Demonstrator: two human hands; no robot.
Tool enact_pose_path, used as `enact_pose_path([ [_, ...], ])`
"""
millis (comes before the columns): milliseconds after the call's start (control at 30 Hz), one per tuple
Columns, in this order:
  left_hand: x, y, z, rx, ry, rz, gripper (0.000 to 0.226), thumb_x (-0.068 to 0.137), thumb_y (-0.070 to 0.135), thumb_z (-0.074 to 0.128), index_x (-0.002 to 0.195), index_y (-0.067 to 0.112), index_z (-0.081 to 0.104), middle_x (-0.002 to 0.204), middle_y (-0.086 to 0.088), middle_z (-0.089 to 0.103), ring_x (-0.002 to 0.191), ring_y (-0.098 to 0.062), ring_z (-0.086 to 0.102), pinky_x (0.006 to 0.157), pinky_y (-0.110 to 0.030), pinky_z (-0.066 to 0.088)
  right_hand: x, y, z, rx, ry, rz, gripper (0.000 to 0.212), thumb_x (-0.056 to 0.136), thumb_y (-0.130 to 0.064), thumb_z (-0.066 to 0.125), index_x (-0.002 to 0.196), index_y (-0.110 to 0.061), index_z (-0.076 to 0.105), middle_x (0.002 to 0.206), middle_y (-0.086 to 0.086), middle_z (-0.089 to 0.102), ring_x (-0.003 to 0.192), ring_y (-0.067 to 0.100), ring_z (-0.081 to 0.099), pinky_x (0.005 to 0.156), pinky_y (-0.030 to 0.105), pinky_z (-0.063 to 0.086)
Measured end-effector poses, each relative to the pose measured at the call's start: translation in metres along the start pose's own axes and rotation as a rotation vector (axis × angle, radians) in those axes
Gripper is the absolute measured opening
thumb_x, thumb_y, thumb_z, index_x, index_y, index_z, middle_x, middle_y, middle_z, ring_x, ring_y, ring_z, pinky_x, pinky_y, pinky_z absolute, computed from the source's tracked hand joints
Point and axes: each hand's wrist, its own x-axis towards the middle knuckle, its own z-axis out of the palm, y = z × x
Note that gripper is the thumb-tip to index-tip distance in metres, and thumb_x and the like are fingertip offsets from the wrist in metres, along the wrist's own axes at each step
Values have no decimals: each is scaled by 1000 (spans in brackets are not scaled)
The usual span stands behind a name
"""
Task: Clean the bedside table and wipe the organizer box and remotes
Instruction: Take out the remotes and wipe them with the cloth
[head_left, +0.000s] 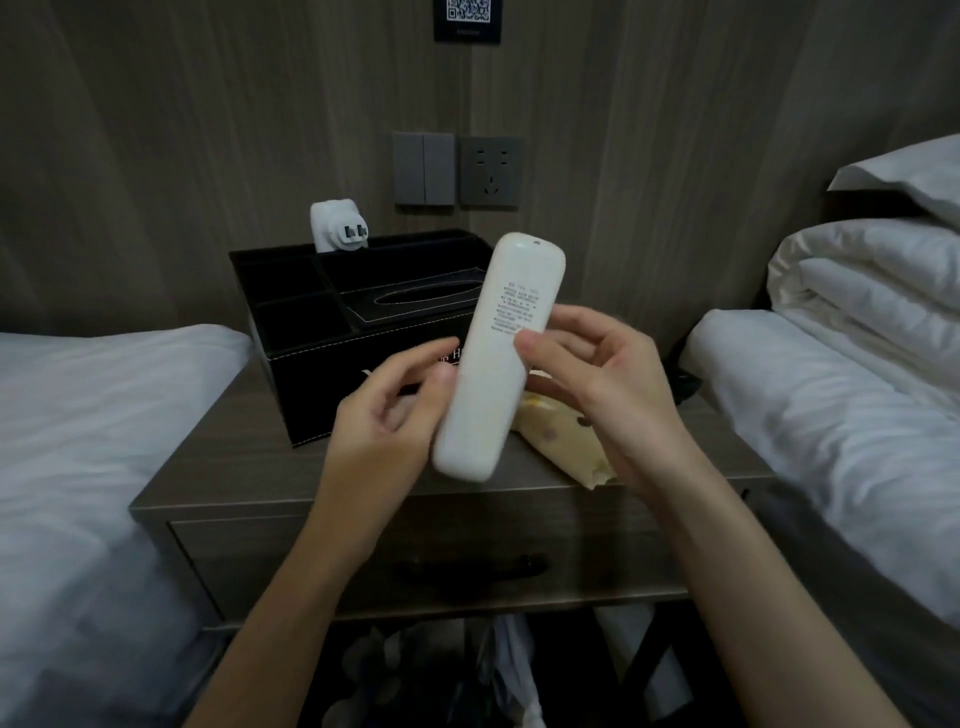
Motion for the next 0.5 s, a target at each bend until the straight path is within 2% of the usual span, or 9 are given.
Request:
enact_pose_path([
  [67, 0, 2, -7, -79, -112, -139, 32, 83, 35, 55, 111, 28, 69, 105, 5, 73, 98, -12, 69, 75, -32, 58, 1, -3, -6, 28, -79, 27, 31, 87, -10, 64, 117, -8, 63, 106, 5, 73, 99, 15, 70, 81, 27, 57],
  [167, -1, 5, -12, -167, -245, -236, 31, 77, 37, 55, 103, 33, 73, 90, 6, 73, 83, -10, 69, 62, -27, 55, 1, -5, -8, 99, -162, 41, 37, 85, -15, 62, 121, -7, 62, 112, 5, 72, 105, 17, 68, 85, 27, 56],
  [233, -2, 7, -12, -223, -300, -277, 31, 74, 41, 59, 100, 35, 75, 93, -7, 62, 90, -20, 58, 75, -31, 51, 1, -5, -7, 129, -201, 32, 37, 84, -17, 60, 120, -11, 63, 115, 3, 71, 107, 15, 67, 84, 25, 56],
  [300, -4, 7, -12, -286, -336, -296, 36, 70, 46, 63, 104, 37, 73, 107, -10, 51, 102, -26, 42, 89, -40, 39, 2, -5, -7, 170, -223, 31, 36, 83, -16, 60, 119, -12, 64, 116, 3, 71, 107, 14, 66, 83, 22, 54],
  [367, -4, 6, -12, -329, -349, -303, 34, 75, 44, 68, 108, 35, 70, 116, -15, 61, 108, -35, 50, 98, -49, 38, 3, -2, -6, 181, -227, 20, 38, 82, -17, 61, 119, -11, 64, 117, 3, 70, 110, 15, 65, 84, 22, 53],
  [433, -4, 4, -13, -341, -367, -309, 38, 79, 44, 64, 115, 33, 65, 126, -15, 63, 118, -42, 56, 103, -56, 39, 4, -1, -4, 149, -225, 5, 40, 81, -20, 63, 120, -11, 64, 118, 4, 70, 110, 15, 65, 83, 22, 53],
  [500, -4, 4, -14, -402, -397, -309, 36, 87, 40, 56, 121, 30, 59, 122, -15, 65, 111, -41, 62, 95, -54, 49, 5, 1, -4, 109, -217, -2, 41, 81, -22, 63, 122, -11, 64, 118, 3, 70, 110, 15, 65, 85, 24, 52],
])
